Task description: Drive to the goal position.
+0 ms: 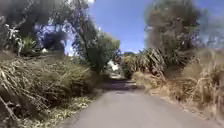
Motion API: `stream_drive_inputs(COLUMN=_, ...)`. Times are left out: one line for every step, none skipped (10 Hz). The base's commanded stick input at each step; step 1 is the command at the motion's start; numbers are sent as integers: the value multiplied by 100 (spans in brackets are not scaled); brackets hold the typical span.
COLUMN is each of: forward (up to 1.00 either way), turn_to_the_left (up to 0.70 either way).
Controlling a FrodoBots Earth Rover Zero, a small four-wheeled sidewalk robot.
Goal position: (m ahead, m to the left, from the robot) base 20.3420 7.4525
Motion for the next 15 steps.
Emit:
stream_drive_inputs(forward=85, turn_to_the_left=-34)
stream_drive_inputs(forward=85, turn_to_the_left=0)
stream_drive_inputs(forward=85, turn_to_the_left=0)
stream_drive_inputs(forward=85, turn_to_the_left=0)
stream_drive_inputs(forward=85, turn_to_the_left=0)
stream_drive_inputs(forward=85, turn_to_the_left=0)
stream_drive_inputs(forward=85, turn_to_the_left=0)
stream_drive_inputs(forward=85, turn_to_the_left=0)
stream_drive_inputs(forward=85, turn_to_the_left=0)
stream_drive_inputs(forward=85, turn_to_the_left=0)
stream_drive_inputs(forward=85, turn_to_the_left=0)
stream_drive_inputs(forward=85, turn_to_the_left=0)
stream_drive_inputs(forward=85, turn_to_the_left=0)
stream_drive_inputs(forward=85, turn_to_the_left=0)
stream_drive_inputs(forward=85, turn_to_the_left=0)
